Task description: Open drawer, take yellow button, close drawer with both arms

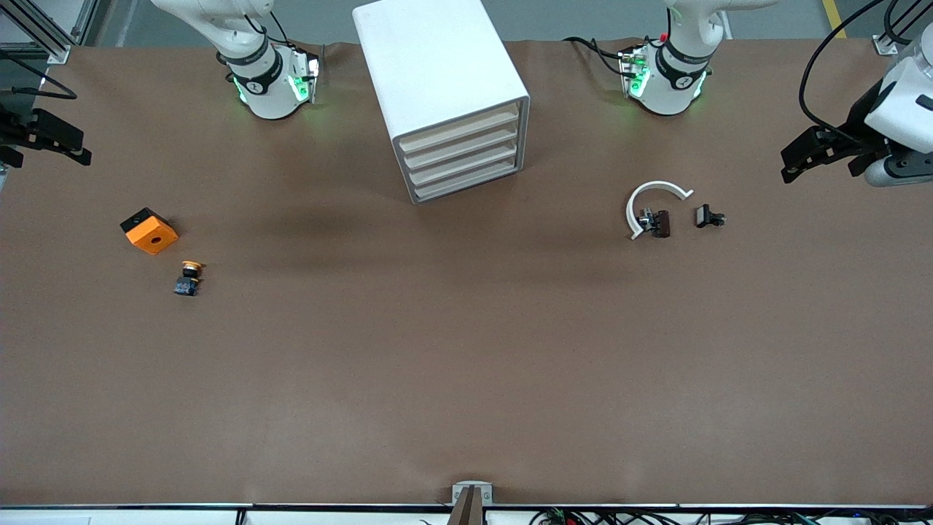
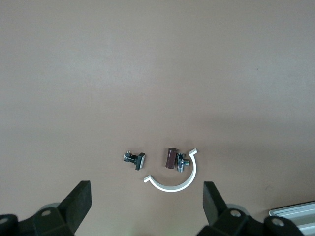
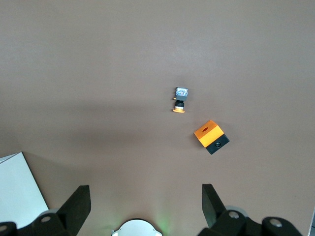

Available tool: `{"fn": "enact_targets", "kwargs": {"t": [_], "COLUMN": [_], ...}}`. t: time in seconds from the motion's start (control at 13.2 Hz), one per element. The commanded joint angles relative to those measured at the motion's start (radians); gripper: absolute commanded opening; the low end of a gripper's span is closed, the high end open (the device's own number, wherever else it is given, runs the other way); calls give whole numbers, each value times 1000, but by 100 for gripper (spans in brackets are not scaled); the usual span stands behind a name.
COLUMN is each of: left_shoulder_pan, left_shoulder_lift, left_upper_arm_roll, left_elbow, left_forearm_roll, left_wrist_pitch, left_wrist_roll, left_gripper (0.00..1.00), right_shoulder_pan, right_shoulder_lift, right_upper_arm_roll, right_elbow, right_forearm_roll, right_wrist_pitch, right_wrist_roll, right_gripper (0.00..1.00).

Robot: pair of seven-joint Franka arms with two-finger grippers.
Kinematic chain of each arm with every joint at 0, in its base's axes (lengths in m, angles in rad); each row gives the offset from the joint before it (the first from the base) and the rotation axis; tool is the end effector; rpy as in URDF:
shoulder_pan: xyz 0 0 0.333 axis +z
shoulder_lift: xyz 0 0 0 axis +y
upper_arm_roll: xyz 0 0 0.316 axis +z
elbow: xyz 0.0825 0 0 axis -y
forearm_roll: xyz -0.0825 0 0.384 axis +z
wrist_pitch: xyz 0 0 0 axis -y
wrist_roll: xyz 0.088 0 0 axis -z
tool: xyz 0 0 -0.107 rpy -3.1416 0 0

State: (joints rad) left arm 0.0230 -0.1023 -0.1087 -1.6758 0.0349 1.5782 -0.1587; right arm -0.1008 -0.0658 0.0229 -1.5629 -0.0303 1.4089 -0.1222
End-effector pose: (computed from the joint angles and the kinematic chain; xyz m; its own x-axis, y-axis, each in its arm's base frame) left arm 0.5208 -0.0440 0.6304 0.9973 0.0730 0.0113 0.0735 -0.9963 -0.0447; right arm 0.5148 -0.0434 0.6500 0.9950 0.0395 -0.0912 0.0415 -0.9989 0.0208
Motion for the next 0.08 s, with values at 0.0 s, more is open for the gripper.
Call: {"fn": "enact_targets", "kwargs": {"t": [0.0], "left_shoulder_pan": [-3], "left_shoulder_lift": [7], "left_upper_arm_roll": [4], "left_elbow": [13], "left_forearm_roll": [-10], "left_wrist_pitch": [-21], "left_wrist_roll": [13], "left_gripper": [100], "right_shoulder_pan": [22], "right_shoulder_lift": [20], "right_upper_arm_roll": [-11], "right_elbow": [37], "right_forearm_roll": [10], "right_wrist_pitch": [-18], "right_wrist_roll": [15], "right_gripper": [100]}}
